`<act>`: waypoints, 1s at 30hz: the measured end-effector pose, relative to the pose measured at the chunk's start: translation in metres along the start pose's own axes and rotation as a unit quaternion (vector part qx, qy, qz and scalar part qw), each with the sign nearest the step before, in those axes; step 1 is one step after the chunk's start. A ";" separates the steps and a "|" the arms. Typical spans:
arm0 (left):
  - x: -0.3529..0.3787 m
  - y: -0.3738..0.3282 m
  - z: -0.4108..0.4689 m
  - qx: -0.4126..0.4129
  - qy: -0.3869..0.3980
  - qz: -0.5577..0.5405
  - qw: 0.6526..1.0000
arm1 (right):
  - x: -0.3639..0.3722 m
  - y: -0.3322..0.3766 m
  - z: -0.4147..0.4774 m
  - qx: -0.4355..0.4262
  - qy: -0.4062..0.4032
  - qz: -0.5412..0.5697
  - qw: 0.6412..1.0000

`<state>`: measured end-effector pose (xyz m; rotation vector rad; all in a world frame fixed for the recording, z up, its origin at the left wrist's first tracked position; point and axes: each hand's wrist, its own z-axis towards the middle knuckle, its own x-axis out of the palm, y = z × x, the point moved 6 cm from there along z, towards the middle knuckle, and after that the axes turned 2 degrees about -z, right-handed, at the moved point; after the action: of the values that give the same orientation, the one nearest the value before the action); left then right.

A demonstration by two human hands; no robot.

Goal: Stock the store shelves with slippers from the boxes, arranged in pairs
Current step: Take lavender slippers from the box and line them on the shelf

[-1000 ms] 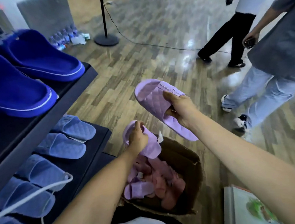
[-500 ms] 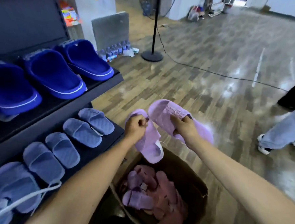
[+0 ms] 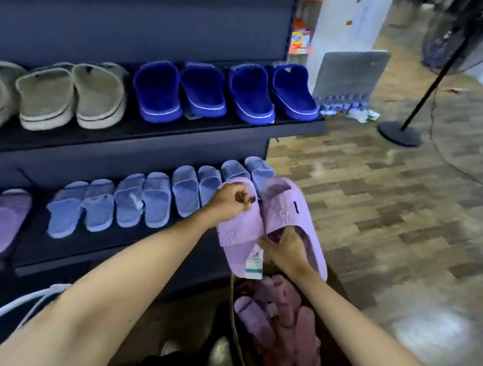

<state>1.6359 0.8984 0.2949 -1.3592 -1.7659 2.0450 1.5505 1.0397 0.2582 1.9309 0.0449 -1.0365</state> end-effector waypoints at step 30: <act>-0.420 0.323 -0.522 -0.345 -0.227 0.207 0.887 | 0.497 0.367 -0.327 -0.259 0.310 -0.013 0.915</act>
<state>2.3793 0.9273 0.2920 -1.6274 -2.8248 2.1584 2.2323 0.8888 0.2543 1.6820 0.6397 -0.3304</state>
